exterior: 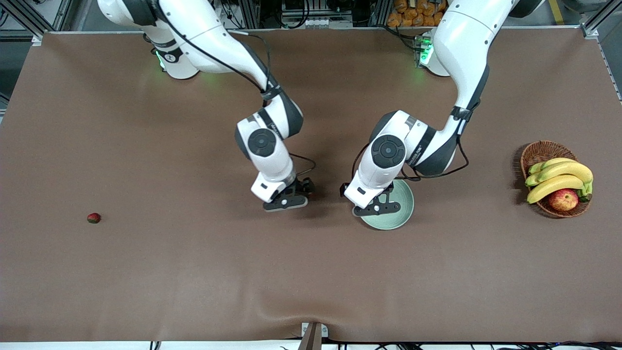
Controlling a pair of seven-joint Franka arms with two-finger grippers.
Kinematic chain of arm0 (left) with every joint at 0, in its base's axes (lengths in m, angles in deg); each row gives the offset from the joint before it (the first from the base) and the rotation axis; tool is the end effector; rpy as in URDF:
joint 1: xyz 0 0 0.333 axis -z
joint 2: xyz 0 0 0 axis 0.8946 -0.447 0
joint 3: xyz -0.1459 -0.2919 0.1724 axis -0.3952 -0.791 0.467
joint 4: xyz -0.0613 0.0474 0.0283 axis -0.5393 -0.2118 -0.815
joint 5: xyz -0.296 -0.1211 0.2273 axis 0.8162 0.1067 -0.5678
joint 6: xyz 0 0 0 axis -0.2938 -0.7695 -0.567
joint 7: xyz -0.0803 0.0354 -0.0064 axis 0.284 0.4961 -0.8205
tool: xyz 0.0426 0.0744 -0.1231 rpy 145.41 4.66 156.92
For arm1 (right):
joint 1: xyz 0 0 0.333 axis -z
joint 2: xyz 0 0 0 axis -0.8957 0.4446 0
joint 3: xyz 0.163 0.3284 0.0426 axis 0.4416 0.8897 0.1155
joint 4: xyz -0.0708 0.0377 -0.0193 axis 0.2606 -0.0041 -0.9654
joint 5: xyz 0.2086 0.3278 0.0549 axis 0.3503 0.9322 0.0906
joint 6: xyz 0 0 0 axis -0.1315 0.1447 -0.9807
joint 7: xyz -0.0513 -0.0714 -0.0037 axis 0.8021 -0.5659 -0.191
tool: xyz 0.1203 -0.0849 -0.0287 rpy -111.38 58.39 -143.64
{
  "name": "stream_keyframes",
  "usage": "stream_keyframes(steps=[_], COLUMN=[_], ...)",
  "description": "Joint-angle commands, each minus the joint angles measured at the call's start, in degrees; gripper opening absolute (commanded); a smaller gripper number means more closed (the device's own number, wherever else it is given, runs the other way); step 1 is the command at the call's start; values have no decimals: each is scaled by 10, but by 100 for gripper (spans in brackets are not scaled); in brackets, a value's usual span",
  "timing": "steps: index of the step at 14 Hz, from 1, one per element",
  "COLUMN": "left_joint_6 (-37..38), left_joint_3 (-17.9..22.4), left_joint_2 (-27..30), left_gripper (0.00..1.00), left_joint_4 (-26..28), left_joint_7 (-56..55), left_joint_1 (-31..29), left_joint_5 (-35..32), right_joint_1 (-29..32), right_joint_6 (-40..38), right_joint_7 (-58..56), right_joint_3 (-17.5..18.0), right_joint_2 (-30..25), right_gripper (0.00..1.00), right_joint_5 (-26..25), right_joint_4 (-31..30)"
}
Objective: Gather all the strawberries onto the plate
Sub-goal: 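Reach the right gripper to the last strawberry while the left gripper reaches another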
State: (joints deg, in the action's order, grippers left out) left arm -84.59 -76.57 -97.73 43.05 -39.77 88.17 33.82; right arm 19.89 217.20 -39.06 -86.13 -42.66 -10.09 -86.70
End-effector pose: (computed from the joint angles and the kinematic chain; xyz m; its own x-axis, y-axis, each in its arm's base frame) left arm 0.6141 -0.3889 0.2778 0.9952 0.0963 -0.0184 0.0968 -0.9950 0.0238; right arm 0.6090 0.4393 0.2274 0.9828 0.1237 0.1373 0.1406 -0.9826 -0.1211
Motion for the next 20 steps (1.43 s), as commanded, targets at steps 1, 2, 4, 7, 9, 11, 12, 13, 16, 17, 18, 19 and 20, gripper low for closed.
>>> stream_keyframes(steps=[1,2,4,7,9,11,12,13,16,17,18,19,20], left_joint_6=[3,2,2,-4,-20,-34,-47,-71,-127,-135,-139,-140,-145], left_joint_3=[0,0,0,0,0,0,1,1,2,4,7,7,8], left_joint_2=[11,4,-12,-26,-32,-38,-42,-51,-89,-95,-97,-99,-106], left_gripper=[100,100,100,100,100,100,100,100,100,100,100,100,100], left_joint_4=[-3,-18,-35,-54,-56,-58,-58,-59,-72,-75,-75,-75,-76], left_joint_7=[-16,-15,-17,-16,-16,-16,-16,-16,-11,-13,-12,-12,-15], left_joint_1=[13,20,33,45,59,69,75,76,92,102,109,110,122], left_joint_5=[-14,-14,-11,-13,-13,-13,-14,-13,-15,-16,-16,-16,-19], right_joint_1=[55,75,112,202,263,323,349,373,424,443,463,480,492], right_joint_6=[-2,-2,-2,-4,-28,-48,-48,-48,-49,-49,-49,-48,-48], right_joint_7=[-74,-94,-104,-200,-281,-340,-370,-393,-407,-410,-425,-449,-471], right_joint_3=[8,9,6,7,6,6,5,4,4,4,4,4,4], right_joint_2=[-96,-116,-165,-207,-210,-209,-205,-202,-194,-184,-169,-150,-130], right_gripper=[100,100,100,100,100,100,100,100,100,100,100,100,100], right_joint_5=[-1,-1,-2,-3,-3,-3,-6,-13,-67,-88,-102,-104,-104], right_joint_4=[-107,-132,-189,-243,-245,-243,-242,-240,-226,-214,-199,-180,-157])
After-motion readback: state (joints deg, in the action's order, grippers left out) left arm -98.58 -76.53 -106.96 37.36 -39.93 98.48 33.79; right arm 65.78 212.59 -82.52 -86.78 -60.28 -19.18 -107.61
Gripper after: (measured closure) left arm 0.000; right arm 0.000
